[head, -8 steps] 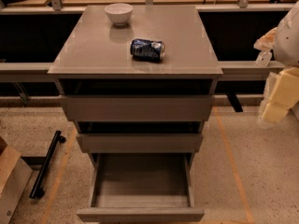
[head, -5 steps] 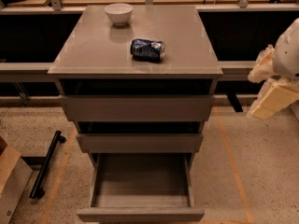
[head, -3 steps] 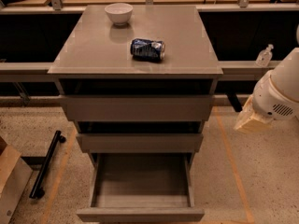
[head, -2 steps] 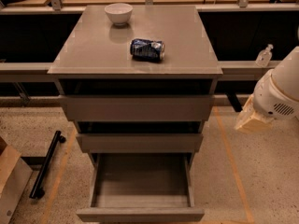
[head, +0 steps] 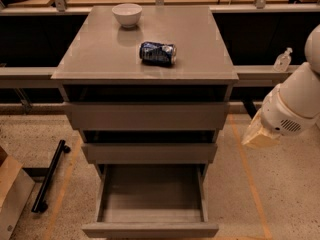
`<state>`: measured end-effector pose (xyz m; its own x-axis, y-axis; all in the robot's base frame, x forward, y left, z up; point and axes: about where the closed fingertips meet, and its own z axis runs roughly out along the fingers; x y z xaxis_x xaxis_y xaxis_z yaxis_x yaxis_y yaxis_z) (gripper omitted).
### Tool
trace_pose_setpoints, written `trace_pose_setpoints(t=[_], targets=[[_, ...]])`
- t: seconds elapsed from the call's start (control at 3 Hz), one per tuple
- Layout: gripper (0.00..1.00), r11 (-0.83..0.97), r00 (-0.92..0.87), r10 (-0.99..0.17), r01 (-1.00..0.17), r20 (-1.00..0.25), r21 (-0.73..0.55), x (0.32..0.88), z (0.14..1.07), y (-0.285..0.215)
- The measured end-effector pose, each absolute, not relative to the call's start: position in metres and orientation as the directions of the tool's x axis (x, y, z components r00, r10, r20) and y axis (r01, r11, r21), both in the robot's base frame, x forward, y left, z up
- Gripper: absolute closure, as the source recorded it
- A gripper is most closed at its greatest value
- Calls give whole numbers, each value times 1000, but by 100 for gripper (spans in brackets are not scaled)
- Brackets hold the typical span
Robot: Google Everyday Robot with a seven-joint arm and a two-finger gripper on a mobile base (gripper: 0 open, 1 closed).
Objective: Close bottom drawer
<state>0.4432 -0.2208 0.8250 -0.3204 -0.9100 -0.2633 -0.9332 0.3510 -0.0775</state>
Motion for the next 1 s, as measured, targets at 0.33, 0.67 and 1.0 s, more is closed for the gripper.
trace_pose_setpoints(t=[0.33, 0.67, 1.0], targets=[[100, 357, -321, -887, -933, -332, -53, 444, 783, -202], [100, 388, -351, -846, -922, -402, -12, 452, 732, -190], [100, 412, -390, -811, -910, -435, 48, 465, 686, -174]])
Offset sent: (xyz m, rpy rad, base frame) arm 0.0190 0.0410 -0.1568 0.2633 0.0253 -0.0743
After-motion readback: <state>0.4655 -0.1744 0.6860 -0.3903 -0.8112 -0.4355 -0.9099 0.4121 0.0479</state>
